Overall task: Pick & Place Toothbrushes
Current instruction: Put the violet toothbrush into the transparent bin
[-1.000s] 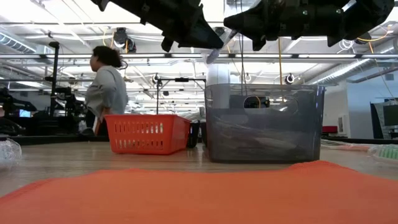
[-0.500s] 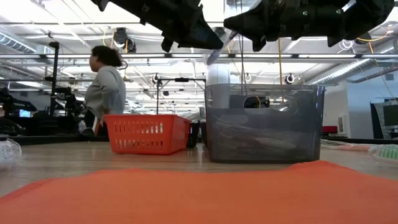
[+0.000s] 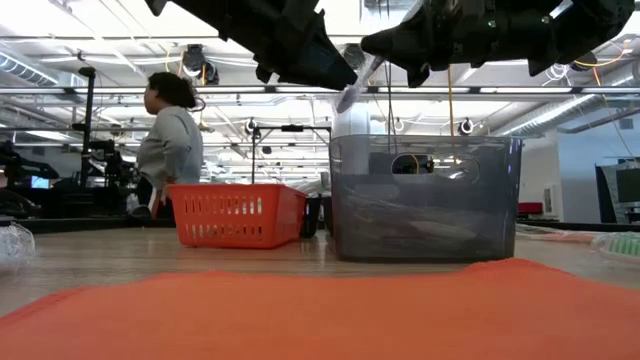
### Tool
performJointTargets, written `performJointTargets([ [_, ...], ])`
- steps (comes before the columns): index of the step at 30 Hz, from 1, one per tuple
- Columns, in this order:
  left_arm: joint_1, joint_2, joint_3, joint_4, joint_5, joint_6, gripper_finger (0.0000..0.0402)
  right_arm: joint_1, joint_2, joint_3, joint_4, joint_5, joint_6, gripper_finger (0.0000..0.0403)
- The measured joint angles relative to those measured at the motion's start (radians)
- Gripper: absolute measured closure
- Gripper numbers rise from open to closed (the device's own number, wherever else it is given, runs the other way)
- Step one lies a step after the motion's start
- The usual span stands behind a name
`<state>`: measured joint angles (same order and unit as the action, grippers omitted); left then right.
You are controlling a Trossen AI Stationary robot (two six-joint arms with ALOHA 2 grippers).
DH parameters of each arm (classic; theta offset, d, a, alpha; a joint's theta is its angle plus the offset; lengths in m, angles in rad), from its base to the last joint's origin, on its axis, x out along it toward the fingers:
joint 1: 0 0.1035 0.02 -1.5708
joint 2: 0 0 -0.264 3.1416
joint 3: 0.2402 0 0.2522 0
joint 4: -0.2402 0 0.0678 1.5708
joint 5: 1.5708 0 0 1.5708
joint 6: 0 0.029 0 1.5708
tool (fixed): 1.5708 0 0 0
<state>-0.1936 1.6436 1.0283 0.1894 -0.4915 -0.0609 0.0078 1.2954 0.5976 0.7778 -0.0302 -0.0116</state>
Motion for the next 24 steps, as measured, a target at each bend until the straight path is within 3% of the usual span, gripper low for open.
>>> performJointTargets([
  [10, -0.017, -0.021, 0.0, -0.024, -0.035, 0.054, 0.0216, 0.0, -0.078, 0.0, -0.164, -0.014, 0.049, 0.0398],
  [17, -0.013, -0.019, 0.0, -0.029, -0.035, 0.066, 0.0215, -0.001, -0.089, 0.0, -0.302, -0.176, 0.187, 0.0398],
  [24, -0.003, -0.019, 0.0, -0.024, -0.035, 0.066, 0.0215, -0.006, -0.072, 0.06, -0.523, -0.274, 0.24, 0.0398],
])
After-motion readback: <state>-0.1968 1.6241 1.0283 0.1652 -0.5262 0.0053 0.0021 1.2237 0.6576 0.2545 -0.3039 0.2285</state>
